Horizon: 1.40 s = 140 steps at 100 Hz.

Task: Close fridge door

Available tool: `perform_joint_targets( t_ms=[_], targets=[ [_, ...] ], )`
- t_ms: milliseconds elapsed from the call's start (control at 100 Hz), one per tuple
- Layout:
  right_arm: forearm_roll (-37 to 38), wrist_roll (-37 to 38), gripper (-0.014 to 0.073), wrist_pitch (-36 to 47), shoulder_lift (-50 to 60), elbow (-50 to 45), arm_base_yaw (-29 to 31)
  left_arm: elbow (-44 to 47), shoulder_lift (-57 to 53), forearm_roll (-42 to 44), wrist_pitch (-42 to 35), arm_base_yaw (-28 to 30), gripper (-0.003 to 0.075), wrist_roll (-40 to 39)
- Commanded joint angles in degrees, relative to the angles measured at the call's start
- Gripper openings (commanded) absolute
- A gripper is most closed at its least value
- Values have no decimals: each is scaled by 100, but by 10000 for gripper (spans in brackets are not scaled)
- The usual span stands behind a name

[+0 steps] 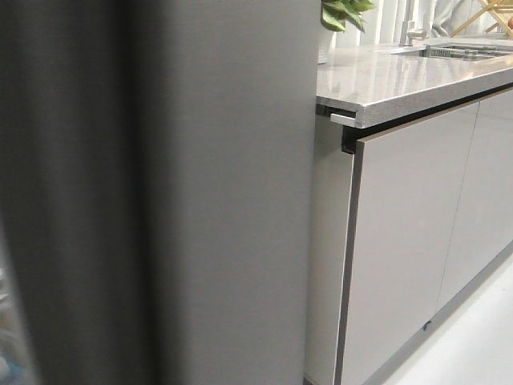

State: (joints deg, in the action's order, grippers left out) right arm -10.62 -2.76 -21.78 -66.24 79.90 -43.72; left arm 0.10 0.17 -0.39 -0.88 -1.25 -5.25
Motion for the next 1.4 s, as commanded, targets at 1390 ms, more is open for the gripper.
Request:
perform_joint_targets(
  t_ms=[1390],
  targets=[
    [-24, -228, -76, 2922, -3347, 2340, -373, 160, 109, -9, -440, -9, -21, -20]
  ],
)
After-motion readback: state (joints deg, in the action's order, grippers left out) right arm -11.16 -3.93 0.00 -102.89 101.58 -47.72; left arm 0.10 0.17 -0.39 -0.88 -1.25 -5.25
